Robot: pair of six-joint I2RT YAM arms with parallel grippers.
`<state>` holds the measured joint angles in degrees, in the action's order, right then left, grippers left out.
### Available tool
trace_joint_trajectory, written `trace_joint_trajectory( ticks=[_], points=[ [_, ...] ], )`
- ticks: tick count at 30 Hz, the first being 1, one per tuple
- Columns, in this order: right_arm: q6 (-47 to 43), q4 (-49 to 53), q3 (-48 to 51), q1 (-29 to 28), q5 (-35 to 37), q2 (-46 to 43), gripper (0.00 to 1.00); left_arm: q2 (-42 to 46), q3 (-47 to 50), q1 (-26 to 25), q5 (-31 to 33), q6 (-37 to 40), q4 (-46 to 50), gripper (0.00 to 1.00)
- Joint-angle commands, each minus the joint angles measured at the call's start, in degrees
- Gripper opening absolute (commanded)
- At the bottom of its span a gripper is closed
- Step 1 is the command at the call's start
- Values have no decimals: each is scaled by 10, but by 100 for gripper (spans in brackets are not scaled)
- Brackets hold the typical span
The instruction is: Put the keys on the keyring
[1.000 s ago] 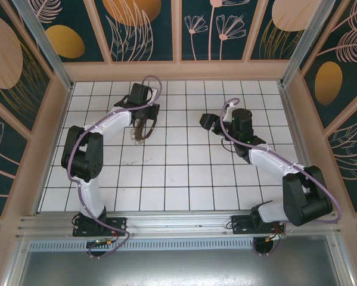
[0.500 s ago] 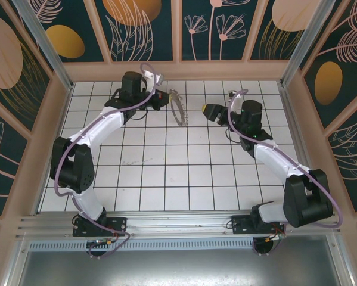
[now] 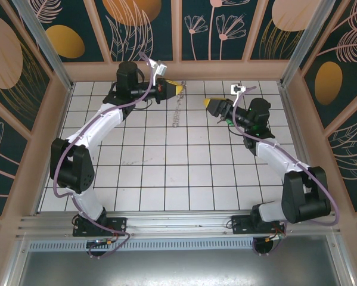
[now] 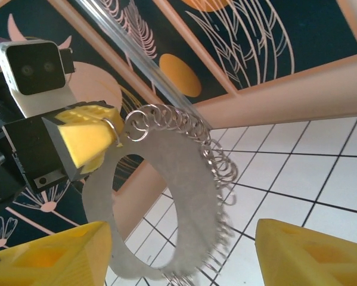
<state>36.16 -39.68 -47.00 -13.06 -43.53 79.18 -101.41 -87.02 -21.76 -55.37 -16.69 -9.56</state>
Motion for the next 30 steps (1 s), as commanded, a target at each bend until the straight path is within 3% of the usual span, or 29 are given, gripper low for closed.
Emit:
trace_joint_trajectory(
  ticks=[1, 12, 20, 30],
  points=[
    [40, -82, -29, 3, -47, 20, 63, 6, -19, -4, -57, -20, -60, 0],
    [180, -232, -37, -1, -69, 47, 56, -4, -36, -14, -71, -12, -57, 0],
    [176, -221, -71, -29, -68, 50, 41, -16, -52, -23, -76, -8, -38, 0],
    [155, -193, -99, -44, -54, 60, 36, -20, -58, -35, -80, -7, -29, 0]
  ],
)
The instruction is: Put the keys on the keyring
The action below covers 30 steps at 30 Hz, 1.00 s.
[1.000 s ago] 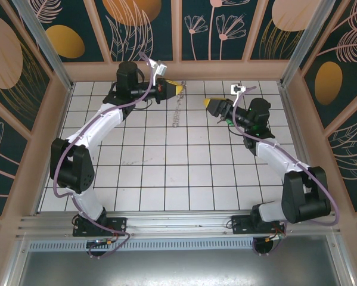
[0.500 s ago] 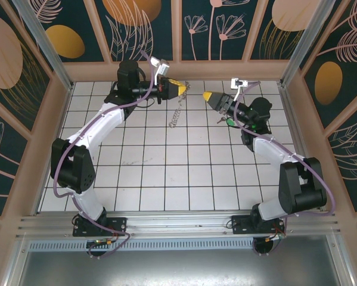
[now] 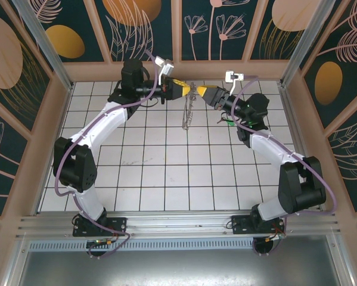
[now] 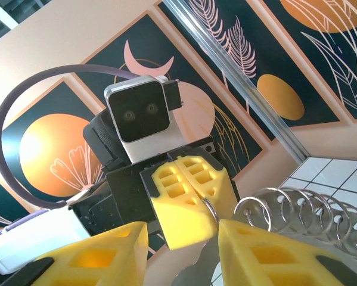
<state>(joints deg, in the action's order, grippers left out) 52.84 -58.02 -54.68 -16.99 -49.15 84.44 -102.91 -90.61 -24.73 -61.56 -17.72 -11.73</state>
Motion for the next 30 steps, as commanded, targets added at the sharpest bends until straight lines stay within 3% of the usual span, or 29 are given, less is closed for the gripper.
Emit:
trace_joint_trajectory(
  ticks=[1, 20, 30],
  points=[
    [-12, -10, -25, -5, 2, 9, 36, -5, -22, -6, -17, 4, -6, 0],
    [-16, -3, -30, -16, -2, 20, 31, 0, -32, -21, -15, 9, 2, 0],
    [-16, -6, -37, -21, -13, 30, 17, -3, -35, -23, -13, 13, 5, 0]
  ],
)
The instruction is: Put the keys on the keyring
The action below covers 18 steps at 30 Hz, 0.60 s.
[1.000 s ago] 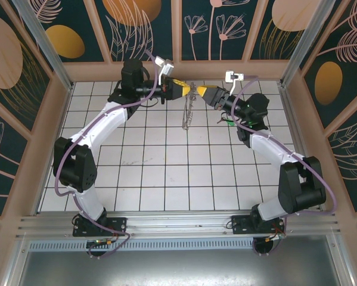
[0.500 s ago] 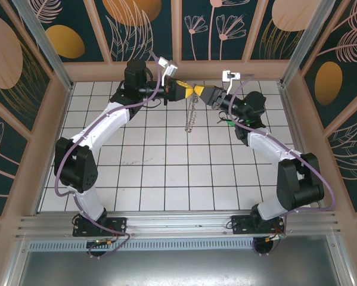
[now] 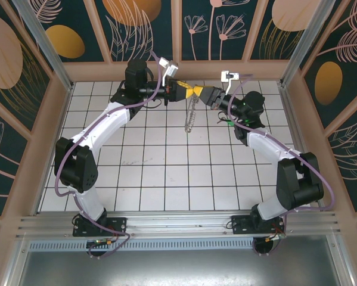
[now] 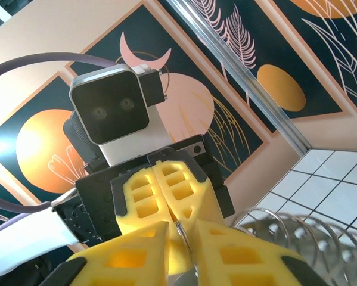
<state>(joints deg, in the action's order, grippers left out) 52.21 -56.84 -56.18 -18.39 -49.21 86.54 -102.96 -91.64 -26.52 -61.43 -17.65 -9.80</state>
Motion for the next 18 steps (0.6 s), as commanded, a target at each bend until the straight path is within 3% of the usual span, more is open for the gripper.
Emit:
trace_joint_trajectory(
  ticks=[1, 6, 11, 15, 18],
  points=[
    [-10, -19, -23, -8, -15, 9, 15, -3, -26, -5, -14, 12, -14, 0],
    [-11, -20, -24, -10, -23, 12, 0, -4, -28, -5, -14, 13, -12, 0],
    [-16, -17, -21, -10, -16, 11, 0, -4, -24, -5, -8, 14, -11, 0],
    [-24, -7, -13, -9, 4, 8, 0, -5, -21, -5, -1, 16, -7, 18],
    [-26, -8, -7, -6, 13, 5, 0, -5, -19, -5, -2, 17, -6, 22]
  ],
)
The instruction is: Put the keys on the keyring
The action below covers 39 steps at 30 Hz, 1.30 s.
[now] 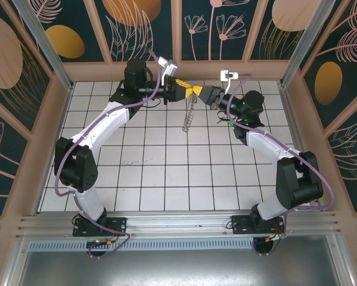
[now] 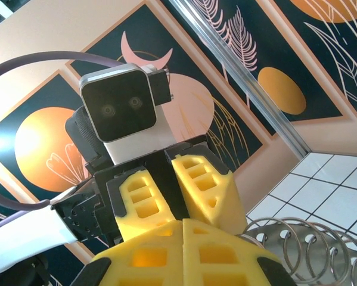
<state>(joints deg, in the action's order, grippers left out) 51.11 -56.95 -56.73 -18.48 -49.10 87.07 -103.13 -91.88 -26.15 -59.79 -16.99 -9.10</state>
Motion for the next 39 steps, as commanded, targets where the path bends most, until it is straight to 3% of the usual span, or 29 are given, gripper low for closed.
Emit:
trace_joint_trajectory(
  ticks=[1, 9, 16, 18, 19, 23, 27, 39],
  points=[
    [-16, -7, 1, -4, 14, -1, 0, -3, -16, -9, -20, 11, -13, 22],
    [-14, -7, 18, 5, 28, -2, 0, -6, -13, -9, -31, 14, -10, 0],
    [-4, -25, 29, 5, 19, 9, 0, -2, 4, -9, -35, 15, -24, 0],
    [-1, -31, 34, 5, 17, 10, 21, -1, 7, -9, -35, 15, -28, 0],
    [-1, -32, 37, 5, 17, 9, 26, -1, 7, -9, -35, 15, -28, 0],
    [0, -39, 47, 8, 13, 6, 32, -3, 6, -9, -40, 10, -34, 0],
    [5, -48, 53, 9, 7, 5, 30, -3, 6, -9, -41, 5, -38, 0],
    [14, -70, 35, 0, -27, 13, 10, -3, 4, -9, -45, 0, -39, 0]
  ],
)
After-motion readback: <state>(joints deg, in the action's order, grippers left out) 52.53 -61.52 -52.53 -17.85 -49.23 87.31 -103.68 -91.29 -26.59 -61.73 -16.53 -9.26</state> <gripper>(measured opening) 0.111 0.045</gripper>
